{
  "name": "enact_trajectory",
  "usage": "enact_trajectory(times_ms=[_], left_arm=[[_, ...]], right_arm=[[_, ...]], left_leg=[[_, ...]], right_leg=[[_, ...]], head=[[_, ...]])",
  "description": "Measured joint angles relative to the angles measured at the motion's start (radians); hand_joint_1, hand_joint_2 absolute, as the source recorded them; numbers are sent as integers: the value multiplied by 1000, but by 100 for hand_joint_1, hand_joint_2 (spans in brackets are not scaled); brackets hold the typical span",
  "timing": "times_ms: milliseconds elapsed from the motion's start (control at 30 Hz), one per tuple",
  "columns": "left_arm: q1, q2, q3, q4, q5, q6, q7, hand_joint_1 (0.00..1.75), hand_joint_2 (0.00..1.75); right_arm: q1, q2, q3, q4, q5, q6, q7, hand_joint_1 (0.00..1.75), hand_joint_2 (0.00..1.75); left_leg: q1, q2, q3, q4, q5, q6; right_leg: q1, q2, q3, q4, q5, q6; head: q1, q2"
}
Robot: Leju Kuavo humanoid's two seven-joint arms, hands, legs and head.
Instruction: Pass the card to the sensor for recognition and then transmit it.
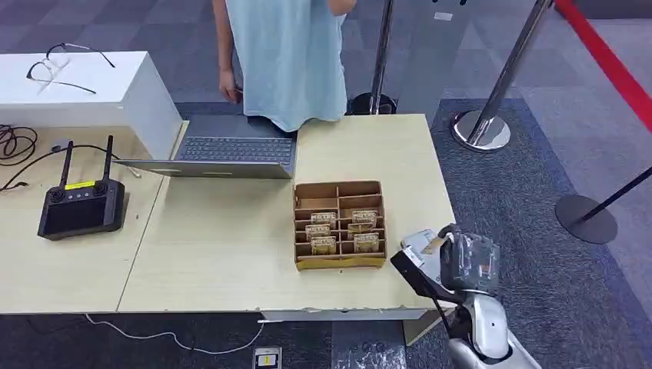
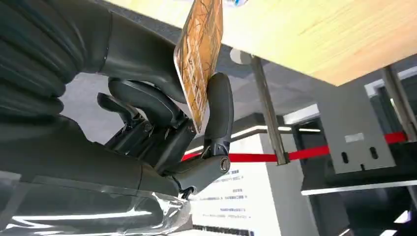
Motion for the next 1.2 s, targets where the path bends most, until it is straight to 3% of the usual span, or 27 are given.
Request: enact_trajectory(times_ms=[1200], left_arm=[[0,0,-2,0,-3,3,4,0,175]], right_arm=[[26,-4,-25,97,-22,-9,-10,175,175]], left_leg=[[0,0,0,0,0,0]], right_leg=[[0,0,0,0,0,0]], head=[[0,0]])
